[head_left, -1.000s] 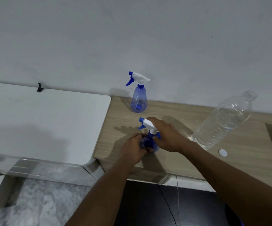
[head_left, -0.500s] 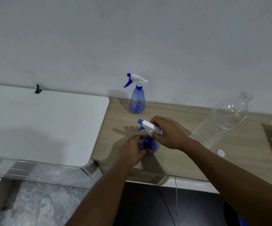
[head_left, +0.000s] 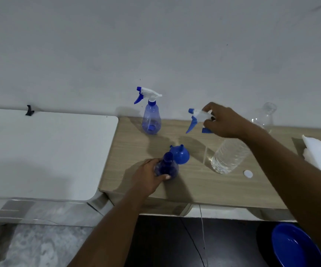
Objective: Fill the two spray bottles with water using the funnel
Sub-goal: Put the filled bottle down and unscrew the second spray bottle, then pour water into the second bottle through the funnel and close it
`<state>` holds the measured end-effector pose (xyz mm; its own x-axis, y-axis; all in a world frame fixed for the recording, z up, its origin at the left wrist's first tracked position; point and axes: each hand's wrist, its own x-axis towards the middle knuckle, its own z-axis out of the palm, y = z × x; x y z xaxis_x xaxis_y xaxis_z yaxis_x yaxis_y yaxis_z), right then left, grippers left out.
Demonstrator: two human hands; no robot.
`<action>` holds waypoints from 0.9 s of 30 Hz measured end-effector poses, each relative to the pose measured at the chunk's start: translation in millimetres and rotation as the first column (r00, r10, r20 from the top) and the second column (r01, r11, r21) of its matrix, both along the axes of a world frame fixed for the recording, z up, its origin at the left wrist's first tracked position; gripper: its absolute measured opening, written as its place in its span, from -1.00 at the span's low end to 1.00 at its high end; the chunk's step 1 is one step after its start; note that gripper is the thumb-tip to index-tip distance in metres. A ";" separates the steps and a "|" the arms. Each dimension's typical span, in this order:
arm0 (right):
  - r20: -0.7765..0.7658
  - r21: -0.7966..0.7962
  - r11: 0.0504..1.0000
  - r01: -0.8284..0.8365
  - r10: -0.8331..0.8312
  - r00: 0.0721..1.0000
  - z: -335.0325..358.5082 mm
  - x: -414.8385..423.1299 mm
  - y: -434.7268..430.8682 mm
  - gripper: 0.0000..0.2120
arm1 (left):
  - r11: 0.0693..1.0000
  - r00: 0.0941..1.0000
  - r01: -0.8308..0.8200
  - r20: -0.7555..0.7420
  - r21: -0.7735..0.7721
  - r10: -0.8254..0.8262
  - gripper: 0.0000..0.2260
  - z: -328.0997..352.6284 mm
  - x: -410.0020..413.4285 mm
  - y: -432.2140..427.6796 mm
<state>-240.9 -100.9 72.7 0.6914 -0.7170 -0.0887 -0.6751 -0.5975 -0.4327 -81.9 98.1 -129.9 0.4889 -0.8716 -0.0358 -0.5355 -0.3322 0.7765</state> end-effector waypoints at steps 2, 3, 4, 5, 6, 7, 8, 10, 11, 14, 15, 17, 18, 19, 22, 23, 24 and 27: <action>-0.108 0.087 0.995 0.041 -0.032 0.994 -37.9 -4.0 3.2 -0.64 | 1.000 1.000 -0.008 -0.014 -0.014 0.008 -0.43 -0.5 -0.4 1.4; -0.144 0.139 0.987 0.076 -0.056 0.988 -57.3 -6.6 7.6 -0.64 | 1.000 1.000 -0.011 -0.015 -0.012 0.011 -0.43 -0.4 -1.0 2.2; -0.160 0.190 0.975 0.113 -0.083 0.984 -75.1 -9.3 11.7 -0.65 | 1.000 1.000 -0.014 -0.017 -0.010 0.014 -0.42 -1.3 -1.4 2.4; -0.162 0.243 0.960 0.141 -0.103 0.981 -88.7 -11.2 16.9 -0.66 | 1.000 1.000 -0.018 -0.021 -0.010 0.017 -0.41 -2.4 -1.8 2.4; -0.150 0.298 0.942 0.157 -0.116 0.982 -101.3 -13.0 20.9 -0.68 | 1.000 0.999 -0.021 -0.025 -0.013 0.020 -0.40 -3.4 -2.3 2.1; -0.133 0.340 0.929 0.148 -0.109 0.985 -111.1 -14.4 24.7 -0.73 | 1.000 0.999 -0.021 -0.032 -0.013 0.021 -0.40 -4.3 -2.8 1.9; -0.140 0.363 0.923 0.131 -0.085 0.986 -118.7 -15.8 28.6 -0.78 | 1.000 0.999 -0.020 -0.038 -0.014 0.020 -0.41 -4.2 -3.4 1.7; -0.160 0.365 0.927 0.089 -0.031 0.987 -132.5 -18.5 33.8 -0.79 | 1.000 0.999 -0.023 -0.038 -0.010 0.023 -0.41 -3.6 -3.8 1.6; -0.163 0.345 0.935 0.077 -0.021 0.986 -141.9 -20.4 32.5 -0.77 | 1.000 0.999 -0.026 -0.036 -0.009 0.025 -0.41 -2.8 -4.1 1.6; -0.181 0.280 0.954 0.106 -0.057 0.982 -161.2 -25.5 27.2 -0.72 | 1.000 1.000 -0.024 -0.014 0.001 0.024 -0.39 -2.2 -4.7 1.7; -0.186 0.249 0.962 0.109 -0.063 0.981 -163.4 -25.0 27.0 -0.70 | 1.000 1.000 -0.025 -0.009 0.004 0.025 -0.39 -2.6 -4.8 1.7; -0.205 0.172 0.980 0.103 -0.066 0.977 -165.9 -21.9 27.7 -0.64 | 1.000 1.000 -0.026 -0.012 0.006 0.026 -0.38 -3.8 -4.9 1.3; -0.224 0.128 0.987 0.093 -0.063 0.973 -165.8 -20.4 28.8 -0.60 | 1.000 0.999 -0.029 -0.016 0.005 0.029 -0.38 -4.0 -5.0 1.1; -0.237 0.080 0.994 0.081 -0.060 0.970 -165.2 -19.0 29.7 -0.58 | 0.999 0.999 -0.033 -0.017 0.001 0.033 -0.38 -3.9 -5.1 1.0; -0.168 -0.125 0.989 0.085 -0.105 0.980 -151.3 -18.4 34.1 -0.71 | 1.000 1.000 -0.024 0.001 -0.004 0.024 -0.39 -4.2 -4.3 0.8; -0.054 -0.186 0.975 0.121 -0.133 0.990 -145.3 -21.0 37.2 -0.79 | 1.000 1.000 -0.020 0.013 -0.002 0.020 -0.40 -3.6 -4.1 0.8; 0.099 -0.223 0.958 0.178 -0.159 0.982 -139.9 -25.8 41.1 -0.87 | 1.000 1.000 -0.019 0.023 -0.001 0.019 -0.40 -3.2 -3.8 0.8; 0.527 -0.217 0.891 0.399 -0.237 0.816 -131.2 -50.2 54.0 -0.94 | 1.000 1.000 -0.013 0.015 -0.006 0.013 -0.41 -1.3 -5.5 -0.6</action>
